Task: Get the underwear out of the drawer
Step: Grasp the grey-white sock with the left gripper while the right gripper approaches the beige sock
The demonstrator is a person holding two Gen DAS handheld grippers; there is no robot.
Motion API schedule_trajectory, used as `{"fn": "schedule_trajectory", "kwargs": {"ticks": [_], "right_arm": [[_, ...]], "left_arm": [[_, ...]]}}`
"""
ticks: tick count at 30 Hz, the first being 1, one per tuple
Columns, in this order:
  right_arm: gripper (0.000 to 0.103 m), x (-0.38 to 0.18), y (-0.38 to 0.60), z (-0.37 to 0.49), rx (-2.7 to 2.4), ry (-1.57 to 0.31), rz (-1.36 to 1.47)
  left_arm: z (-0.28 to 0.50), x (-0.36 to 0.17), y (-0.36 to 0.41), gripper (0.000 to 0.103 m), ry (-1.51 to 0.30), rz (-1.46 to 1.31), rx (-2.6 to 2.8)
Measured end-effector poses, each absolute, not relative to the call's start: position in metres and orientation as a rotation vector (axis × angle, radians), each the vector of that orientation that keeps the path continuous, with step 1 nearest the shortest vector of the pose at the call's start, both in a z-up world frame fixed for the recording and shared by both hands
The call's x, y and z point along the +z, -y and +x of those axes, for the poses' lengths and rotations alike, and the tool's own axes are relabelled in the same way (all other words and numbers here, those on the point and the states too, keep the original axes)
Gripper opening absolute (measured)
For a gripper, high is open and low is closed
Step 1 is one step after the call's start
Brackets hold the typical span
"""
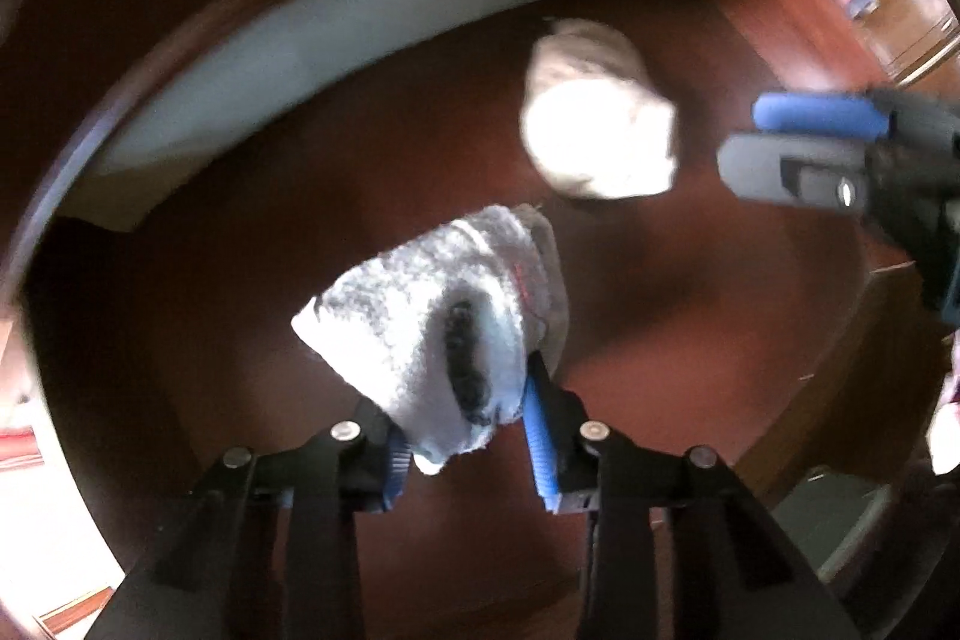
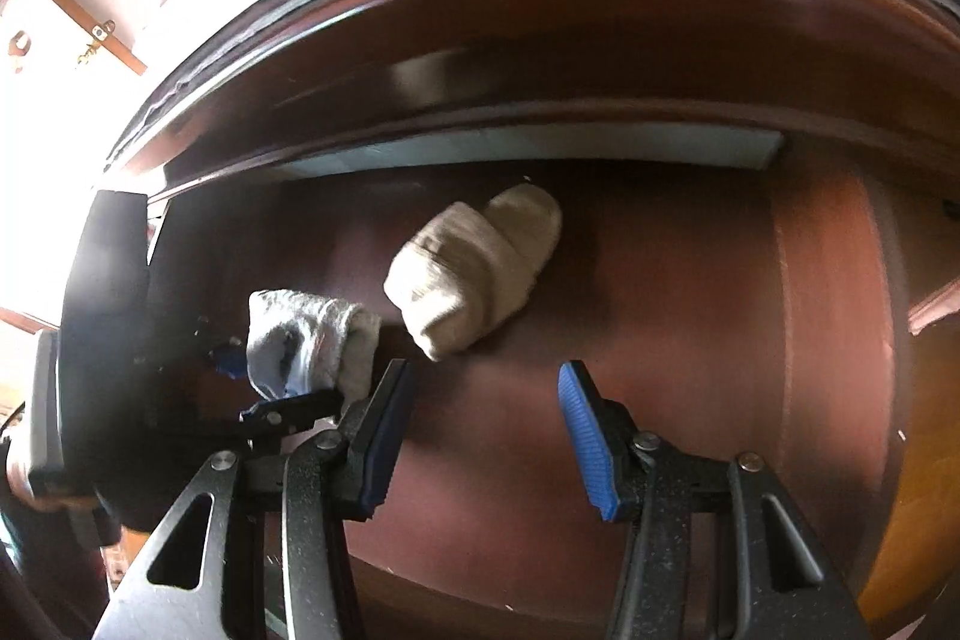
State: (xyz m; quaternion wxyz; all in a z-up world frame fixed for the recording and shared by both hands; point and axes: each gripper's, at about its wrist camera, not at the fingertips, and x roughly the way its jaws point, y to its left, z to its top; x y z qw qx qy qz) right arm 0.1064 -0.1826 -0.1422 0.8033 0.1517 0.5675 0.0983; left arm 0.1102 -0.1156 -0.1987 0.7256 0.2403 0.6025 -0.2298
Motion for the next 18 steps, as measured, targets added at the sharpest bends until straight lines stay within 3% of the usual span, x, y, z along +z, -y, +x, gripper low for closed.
{"fn": "schedule_trajectory", "kwargs": {"ticks": [18], "right_arm": [[0.053, -0.161, 0.078, 0.146, 0.295, -1.259, -0.251]], "left_arm": [[0.121, -0.196, 0.077, 0.031, -1.356, 0.308, -0.411]]}}
